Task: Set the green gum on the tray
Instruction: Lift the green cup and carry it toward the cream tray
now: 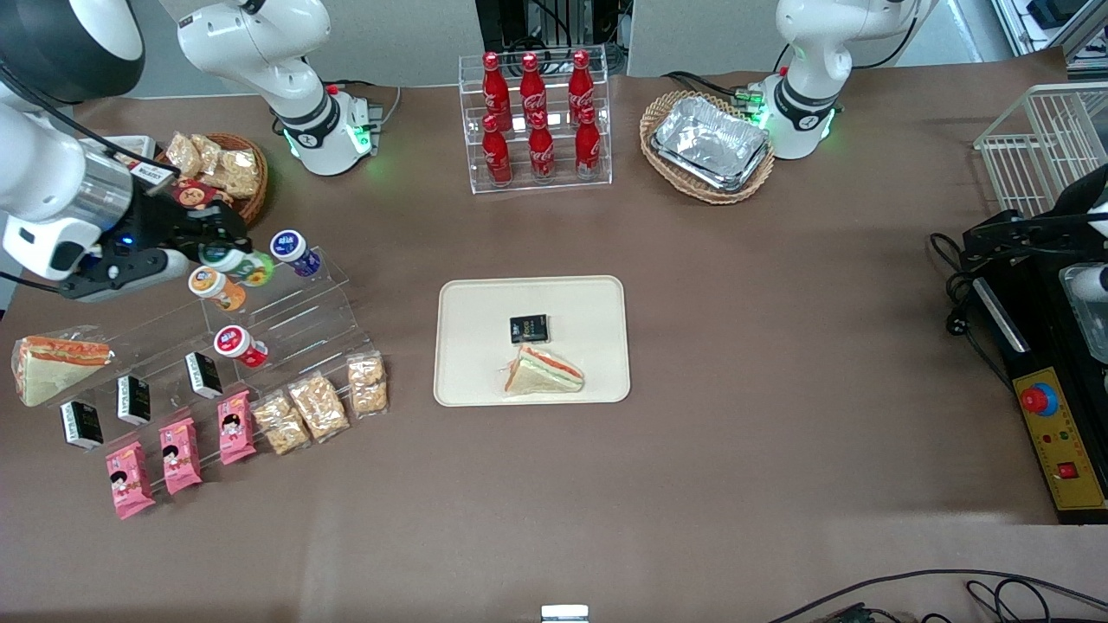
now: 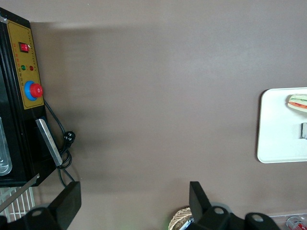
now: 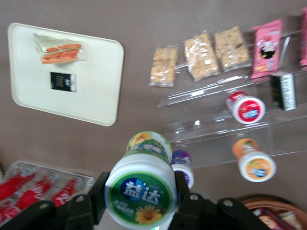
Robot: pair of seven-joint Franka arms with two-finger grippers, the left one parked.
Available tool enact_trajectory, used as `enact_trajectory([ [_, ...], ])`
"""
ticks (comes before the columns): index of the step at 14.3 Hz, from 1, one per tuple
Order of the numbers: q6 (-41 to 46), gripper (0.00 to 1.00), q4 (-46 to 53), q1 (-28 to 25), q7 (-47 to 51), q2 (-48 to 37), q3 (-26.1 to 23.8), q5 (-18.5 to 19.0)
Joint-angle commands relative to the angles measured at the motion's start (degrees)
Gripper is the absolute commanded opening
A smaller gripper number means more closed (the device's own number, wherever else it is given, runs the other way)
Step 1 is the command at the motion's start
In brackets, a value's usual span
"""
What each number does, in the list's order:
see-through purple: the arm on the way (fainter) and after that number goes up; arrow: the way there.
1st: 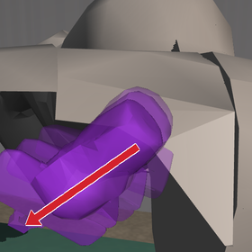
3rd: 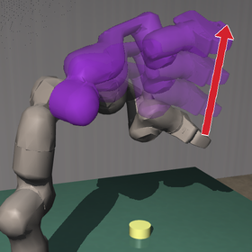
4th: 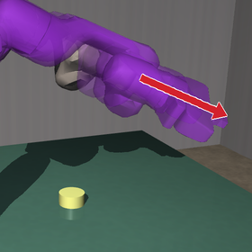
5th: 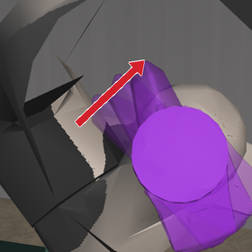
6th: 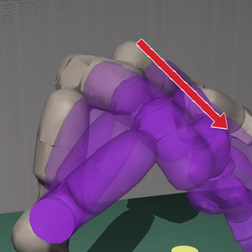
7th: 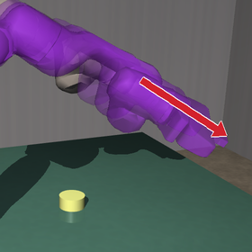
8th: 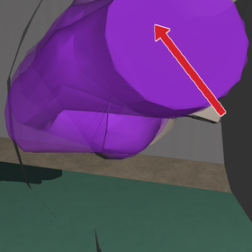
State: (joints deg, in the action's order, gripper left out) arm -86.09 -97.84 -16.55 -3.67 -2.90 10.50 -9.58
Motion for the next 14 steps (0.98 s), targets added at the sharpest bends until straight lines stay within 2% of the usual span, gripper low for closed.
enact_trajectory([
  [1, 1.2, 0.41, 2.9, -3.1, 12.8, 3.9, -4.2, -2.4],
  [3, -1.1, 0.41, 2.3, -6.7, 19.5, 5.5, -5.6, -2.4],
  [6, -8.5, 0.41, -2.4, -11.7, 23.6, 6.5, -5.6, -2.1],
  [12, -32.3, 0.41, -18.2, -18.2, 26.1, 7.9, -5.6, -2.1],
  [14, -38.2, 0.41, -20.5, -20.3, 27.7, 10.3, -5.6, -2.1],
])
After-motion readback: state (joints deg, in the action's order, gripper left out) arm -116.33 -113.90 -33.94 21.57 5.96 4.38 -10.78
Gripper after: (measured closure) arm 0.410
